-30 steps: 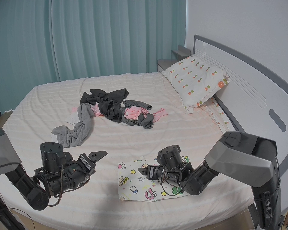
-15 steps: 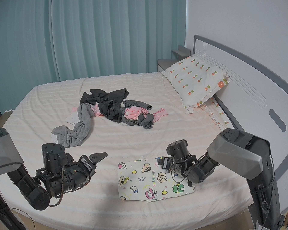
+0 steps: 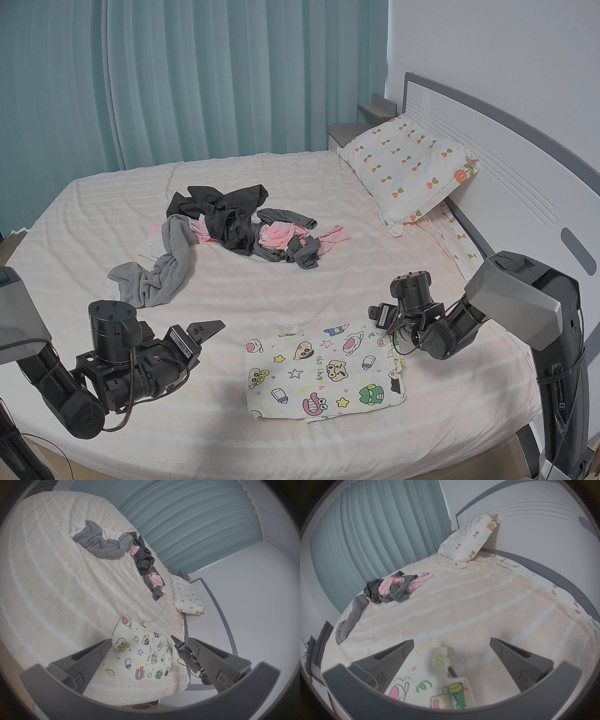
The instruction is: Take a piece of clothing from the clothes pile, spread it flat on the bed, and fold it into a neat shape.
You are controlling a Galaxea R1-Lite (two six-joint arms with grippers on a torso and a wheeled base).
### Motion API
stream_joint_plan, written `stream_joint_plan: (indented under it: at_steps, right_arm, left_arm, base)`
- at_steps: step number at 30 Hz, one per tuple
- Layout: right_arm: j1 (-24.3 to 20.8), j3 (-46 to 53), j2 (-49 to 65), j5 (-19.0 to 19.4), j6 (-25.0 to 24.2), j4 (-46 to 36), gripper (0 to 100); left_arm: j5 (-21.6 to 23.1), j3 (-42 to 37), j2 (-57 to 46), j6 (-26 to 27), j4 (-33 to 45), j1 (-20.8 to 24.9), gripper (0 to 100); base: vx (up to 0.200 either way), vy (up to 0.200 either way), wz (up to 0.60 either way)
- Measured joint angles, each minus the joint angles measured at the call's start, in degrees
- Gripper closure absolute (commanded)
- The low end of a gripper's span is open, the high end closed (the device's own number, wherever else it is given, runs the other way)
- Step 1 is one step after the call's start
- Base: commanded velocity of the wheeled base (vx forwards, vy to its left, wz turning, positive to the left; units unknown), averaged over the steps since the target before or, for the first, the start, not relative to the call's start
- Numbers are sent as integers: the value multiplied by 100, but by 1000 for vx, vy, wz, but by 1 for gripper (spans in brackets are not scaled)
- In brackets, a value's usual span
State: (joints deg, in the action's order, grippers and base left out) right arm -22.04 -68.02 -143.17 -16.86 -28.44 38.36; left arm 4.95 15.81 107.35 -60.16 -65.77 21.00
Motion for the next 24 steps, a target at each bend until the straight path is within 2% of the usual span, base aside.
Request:
stream_joint_plan:
  at_steps: [6,11,14,19,24]
  right_arm:
    - [328,783,267,1095,96,69,0]
    - [601,1314,384,1931,414,436,0]
    - [705,1580,405,2495,584,608,0]
    - [774,1766,394,2865,709,696,0]
    - [719,1762,336,3027,734,747,0]
  left_arm:
    - [-11,127,375,260,-5,55,0]
    - [-39,400,1114,791,-6,121,0]
    - [-28,635,1582,1306,-5,160,0]
    - [-20,1243,2192,1908,40,263,0]
    - [-55,1897,2617,2070,343,432,0]
  base:
    - [0,0,0]
    - [0,0,0]
    - [0,0,0]
    - [0,0,0]
    - [0,0,0]
